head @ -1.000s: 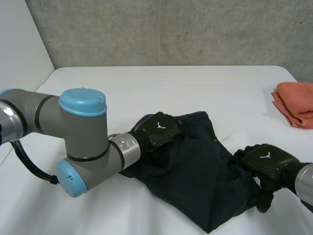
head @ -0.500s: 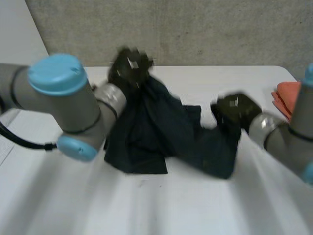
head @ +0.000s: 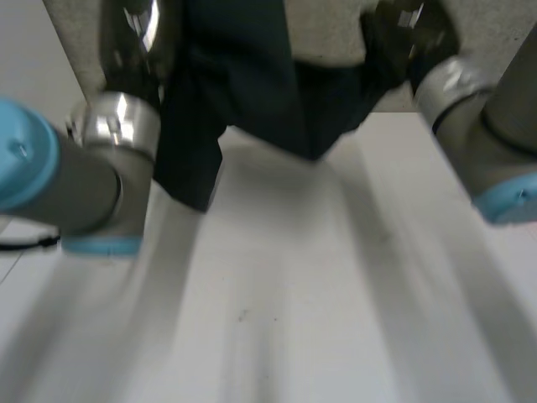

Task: Fold the laundry.

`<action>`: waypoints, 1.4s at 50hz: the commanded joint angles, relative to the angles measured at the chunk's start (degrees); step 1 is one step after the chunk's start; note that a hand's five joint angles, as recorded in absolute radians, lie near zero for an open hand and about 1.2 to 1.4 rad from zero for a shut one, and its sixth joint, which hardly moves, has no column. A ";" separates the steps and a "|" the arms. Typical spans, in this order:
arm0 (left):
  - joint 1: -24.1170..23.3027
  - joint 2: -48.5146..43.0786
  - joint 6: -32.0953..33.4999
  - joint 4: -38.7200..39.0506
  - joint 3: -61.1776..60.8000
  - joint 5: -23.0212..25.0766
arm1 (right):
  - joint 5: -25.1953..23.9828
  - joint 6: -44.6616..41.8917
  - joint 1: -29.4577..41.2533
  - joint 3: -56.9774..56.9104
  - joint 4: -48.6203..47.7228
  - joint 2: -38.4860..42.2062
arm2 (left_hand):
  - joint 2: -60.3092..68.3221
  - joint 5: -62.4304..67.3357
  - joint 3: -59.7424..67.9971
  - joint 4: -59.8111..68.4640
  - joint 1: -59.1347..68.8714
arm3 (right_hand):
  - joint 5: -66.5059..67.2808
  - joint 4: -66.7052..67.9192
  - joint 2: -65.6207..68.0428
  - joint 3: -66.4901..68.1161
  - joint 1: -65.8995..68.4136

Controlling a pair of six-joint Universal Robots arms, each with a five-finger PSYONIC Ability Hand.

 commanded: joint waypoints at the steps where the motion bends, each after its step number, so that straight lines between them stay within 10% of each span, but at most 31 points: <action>1: -1.05 -0.07 -2.84 -9.49 -18.09 -0.31 | -2.33 -2.58 -0.07 13.62 3.87 6.61 | 11.28 15.10 12.35 11.18 14.88 | 12.90 12.02 12.90 12.40 24.60; 10: -0.88 3.00 -4.42 -28.21 -22.14 -0.39 | -3.12 -3.63 -0.51 19.61 4.31 9.61 | 5.27 9.09 6.33 5.17 8.87 | 12.90 12.02 12.90 12.40 24.60; 18: -1.23 11.43 -3.46 -36.14 -20.57 0.22 | -6.28 -5.04 -0.60 24.44 4.31 7.06 | -46.30 -42.48 -45.24 -46.40 -42.70 | 12.90 12.02 12.90 12.40 24.60; 23: -1.49 12.42 -3.37 -36.05 -15.91 1.97 | -6.72 -5.13 -0.51 26.90 3.87 4.60 | -52.62 -48.79 -51.55 -52.72 -49.02 | 12.90 12.02 12.90 12.40 24.60; 38: -1.32 -14.44 6.38 -40.78 14.57 24.20 | -6.72 -5.39 -0.07 29.10 3.43 4.59 | -47.40 -43.58 -46.34 -47.50 -43.80 | 12.90 12.02 12.90 12.40 24.60; 56: -0.88 -23.71 15.62 -46.60 17.41 19.38 | -6.37 -8.20 -0.25 29.54 2.90 5.03 | -35.98 -32.16 -34.91 -36.08 -32.38 | 12.90 12.02 12.90 12.40 24.60; 65: -1.40 -21.17 15.53 -46.07 14.34 15.88 | -6.28 -8.20 -0.34 29.37 2.90 5.12 | 10.24 14.07 11.31 10.15 13.85 | 12.90 12.02 12.90 12.40 24.60; 70: -1.84 -15.10 15.27 -44.84 10.21 13.32 | -5.93 -8.20 -0.34 28.75 3.07 5.30 | 11.28 15.10 12.35 11.18 14.88 | 12.90 12.02 12.90 12.40 24.60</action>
